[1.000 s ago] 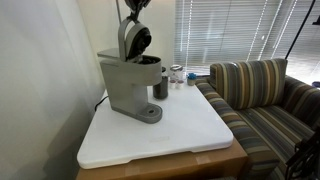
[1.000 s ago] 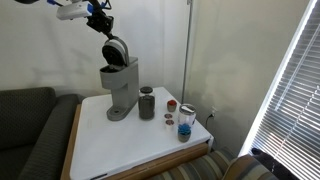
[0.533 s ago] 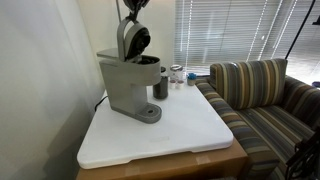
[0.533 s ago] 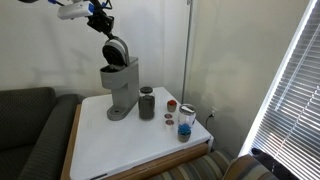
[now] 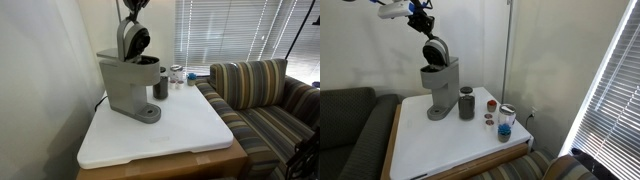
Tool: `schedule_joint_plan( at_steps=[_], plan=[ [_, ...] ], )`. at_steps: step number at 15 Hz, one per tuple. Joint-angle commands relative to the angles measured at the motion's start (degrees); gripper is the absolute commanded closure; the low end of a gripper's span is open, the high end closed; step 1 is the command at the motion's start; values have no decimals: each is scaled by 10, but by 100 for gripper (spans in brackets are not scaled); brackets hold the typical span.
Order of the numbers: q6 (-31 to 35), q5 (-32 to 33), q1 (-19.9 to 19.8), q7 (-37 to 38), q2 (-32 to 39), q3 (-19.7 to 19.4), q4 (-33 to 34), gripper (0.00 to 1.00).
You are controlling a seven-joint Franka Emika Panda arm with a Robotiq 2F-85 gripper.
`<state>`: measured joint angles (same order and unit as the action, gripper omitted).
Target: Open the coffee maker
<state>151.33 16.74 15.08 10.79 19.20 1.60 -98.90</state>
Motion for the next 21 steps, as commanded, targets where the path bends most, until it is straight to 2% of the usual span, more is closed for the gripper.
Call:
schedule_joint_plan(
  at_steps=[1, 7, 15, 17, 21],
  plan=[
    [-48, -3, -2, 15, -17, -1, -27, 100],
    [-112, 4, -2, 52, -67, 6, -83, 100],
    [-147, 11, -5, 77, -119, 15, -148, 100],
    [-153, 18, -7, 88, -142, 18, -169, 80],
    [-156, 22, -13, 97, -189, 29, -209, 67]
  ],
)
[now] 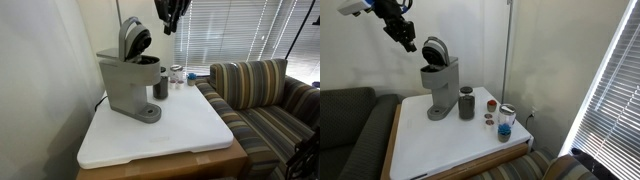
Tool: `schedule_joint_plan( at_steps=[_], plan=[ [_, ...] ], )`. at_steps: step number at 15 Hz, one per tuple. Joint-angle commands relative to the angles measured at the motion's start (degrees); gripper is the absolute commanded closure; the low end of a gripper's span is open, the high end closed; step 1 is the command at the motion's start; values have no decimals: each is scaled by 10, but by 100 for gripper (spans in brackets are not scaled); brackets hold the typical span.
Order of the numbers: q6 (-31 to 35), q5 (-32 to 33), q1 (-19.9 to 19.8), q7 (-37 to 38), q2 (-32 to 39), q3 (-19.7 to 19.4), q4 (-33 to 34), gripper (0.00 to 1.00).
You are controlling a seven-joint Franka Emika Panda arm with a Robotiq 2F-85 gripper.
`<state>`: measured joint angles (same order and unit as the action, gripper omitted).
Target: Open the coffee maker
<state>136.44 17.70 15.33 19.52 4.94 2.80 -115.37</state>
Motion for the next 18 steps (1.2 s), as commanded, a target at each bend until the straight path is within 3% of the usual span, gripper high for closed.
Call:
schedule_joint_plan(
  at_steps=[1, 3, 8, 18],
  plan=[
    [-8, 12, -17, 7, -58, 21, -54, 53],
    [-5, 6, -21, 0, -79, 28, -72, 34],
    [0, -13, -31, -19, -126, 46, -110, 1],
    [-1, -28, -41, -26, -147, 65, -125, 0]
  ],
)
